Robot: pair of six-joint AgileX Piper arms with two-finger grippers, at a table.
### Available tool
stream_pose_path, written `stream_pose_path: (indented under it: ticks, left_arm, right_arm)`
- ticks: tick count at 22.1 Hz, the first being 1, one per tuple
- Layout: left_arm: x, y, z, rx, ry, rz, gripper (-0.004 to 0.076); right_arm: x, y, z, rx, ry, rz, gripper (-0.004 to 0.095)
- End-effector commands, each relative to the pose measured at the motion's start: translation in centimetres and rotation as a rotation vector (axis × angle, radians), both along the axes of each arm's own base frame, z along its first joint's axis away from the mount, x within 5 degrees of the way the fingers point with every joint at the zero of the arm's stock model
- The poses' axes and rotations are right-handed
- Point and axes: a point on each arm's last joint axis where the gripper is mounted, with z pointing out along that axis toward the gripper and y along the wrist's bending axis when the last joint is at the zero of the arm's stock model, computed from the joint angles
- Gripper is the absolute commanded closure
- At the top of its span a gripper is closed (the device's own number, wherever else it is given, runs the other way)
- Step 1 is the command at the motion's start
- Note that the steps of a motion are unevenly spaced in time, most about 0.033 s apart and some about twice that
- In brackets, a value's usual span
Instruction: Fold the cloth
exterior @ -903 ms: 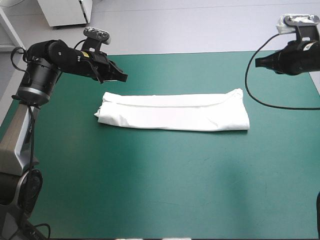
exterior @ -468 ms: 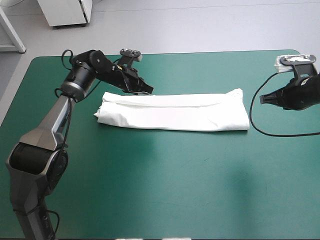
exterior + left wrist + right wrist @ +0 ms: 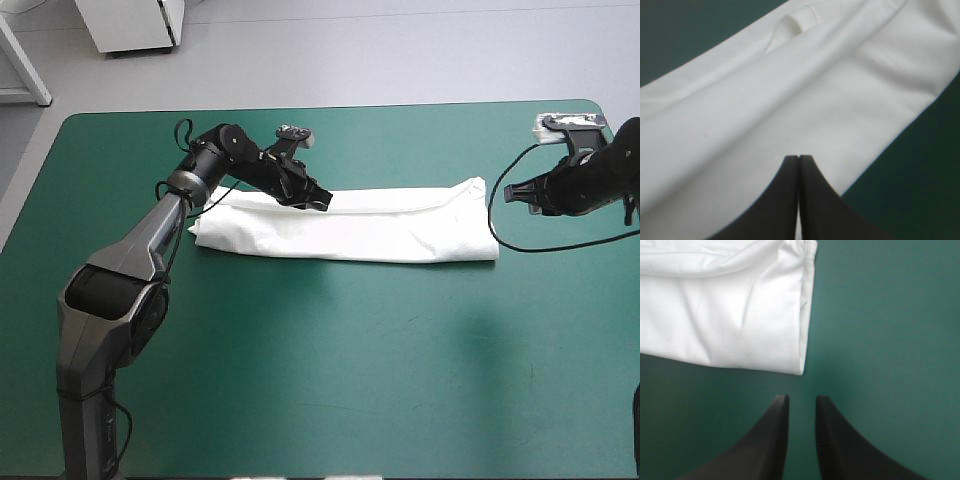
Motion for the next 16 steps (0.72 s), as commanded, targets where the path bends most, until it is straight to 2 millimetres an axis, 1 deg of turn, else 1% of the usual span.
stream_pose_path:
  ticks: [1, 2, 5, 6, 7, 8, 9, 10, 11, 12, 13, 14, 15, 16]
  left_arm:
    - [-0.5, -0.6, 3.1, -0.097, -0.051, 0.003, 0.0733]
    - [-0.6, -0.8, 2.8, -0.089, -0.049, -0.002, 0.0733]
    - [-0.2, -1.1, 1.8, -0.094, -0.026, 0.002, 0.0733]
    - [-0.1, -1.2, 1.4, -0.098, -0.013, 0.002, 0.0733]
    - [0.2, -1.4, 0.3, -0.105, 0.021, 0.001, 0.0733]
    - [0.3, -1.5, -0.1, -0.102, 0.032, -0.002, 0.0733]
    - [0.4, -1.6, -0.8, -0.098, 0.046, -0.002, 0.0733]
    - [0.5, -1.6, -1.1, -0.094, 0.051, -0.002, 0.0733]
    - [0.7, -1.7, -1.6, -0.089, 0.058, -0.001, 0.0733]
    - [0.8, -1.7, -2.0, -0.084, 0.064, -0.001, 0.0733]
    - [0.9, -1.7, -2.5, -0.08, 0.074, 0.0, 0.0733]
    - [0.9, -1.7, -3.0, -0.075, 0.083, 0.0, 0.0733]
    - [1.0, -1.8, -3.5, -0.072, 0.098, -0.003, 0.0733]
    - [1.0, -1.8, -3.7, -0.066, 0.102, -0.005, 0.0733]
  right_arm:
    - [0.9, 0.3, 1.3, 0.05, -0.068, 0.023, 0.0482]
    - [1.4, 0.3, 1.2, 0.064, -0.067, 0.024, 0.0412]
    - [2.8, 0.4, 0.5, 0.091, -0.051, 0.026, 0.032]
    - [3.2, 0.4, 0.2, 0.097, -0.046, 0.026, 0.0316]
    - [4.2, 0.4, -0.6, 0.113, -0.03, 0.028, 0.0317]
    - [4.5, 0.4, -0.8, 0.123, -0.027, 0.03, 0.0317]
    - [5.4, 0.5, -1.8, 0.142, -0.009, 0.045, 0.0317]
    - [5.7, 0.5, -2.4, 0.148, 0.008, 0.045, 0.0317]
    - [6.6, 0.4, -3.6, 0.151, 0.033, 0.045, 0.0317]
    - [6.8, 0.3, -4.1, 0.152, 0.045, 0.044, 0.0317]
    - [7.5, -0.1, -5.5, 0.165, 0.077, 0.033, 0.0317]
    - [7.8, -0.3, -6.0, 0.176, 0.091, 0.026, 0.0317]
    - [8.3, -1.0, -7.2, 0.21, 0.118, 0.008, 0.0317]
    - [8.7, -1.5, -7.9, 0.23, 0.129, 0.002, 0.0317]
